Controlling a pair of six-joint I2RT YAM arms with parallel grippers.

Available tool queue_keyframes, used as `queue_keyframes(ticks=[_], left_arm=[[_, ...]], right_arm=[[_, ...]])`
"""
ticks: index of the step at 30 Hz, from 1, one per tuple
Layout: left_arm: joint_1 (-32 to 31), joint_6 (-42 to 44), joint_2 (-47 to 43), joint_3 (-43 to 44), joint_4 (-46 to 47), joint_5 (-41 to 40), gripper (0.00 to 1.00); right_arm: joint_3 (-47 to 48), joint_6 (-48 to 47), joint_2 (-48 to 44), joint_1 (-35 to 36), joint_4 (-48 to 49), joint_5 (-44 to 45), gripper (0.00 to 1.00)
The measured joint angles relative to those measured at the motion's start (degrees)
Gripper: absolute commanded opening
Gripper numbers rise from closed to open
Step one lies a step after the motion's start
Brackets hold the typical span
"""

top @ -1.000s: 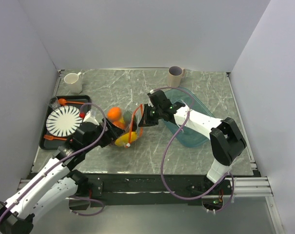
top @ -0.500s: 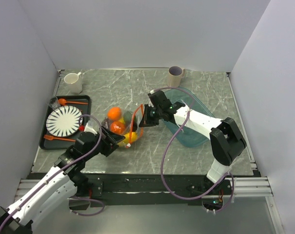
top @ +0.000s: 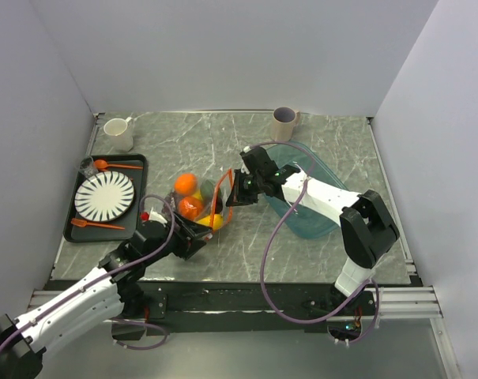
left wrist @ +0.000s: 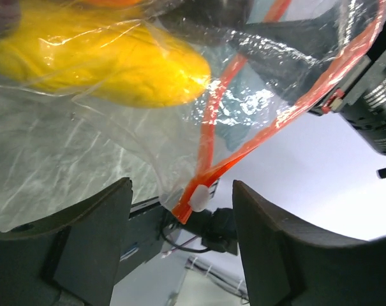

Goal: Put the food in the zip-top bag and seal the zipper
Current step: Zip the zipper food storage bag at the center of the board.

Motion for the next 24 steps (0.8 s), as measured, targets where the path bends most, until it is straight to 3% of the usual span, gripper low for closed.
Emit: queue_keyframes(ticks=[12,20,24], left_arm=[[-1.03,-7.93,-5.81,-6.19,5.33,-6.43,0.58],[-1.07,-11.08,-4.15,-8.31,9.60,-8.02,0.56],[-1.05,-11.82,-4.76,-8.44,11.04,-9.79,0.48]], right_arm=[[-0.02,0.02,-0.33,0.00,-0.11,-0.04,0.00],[-0.02,0.04,-0.42,0.00,-0.11,-0.04,0.00],[-0.02,0.04,-0.44,0.00,-0.09,-0.04,0.00]])
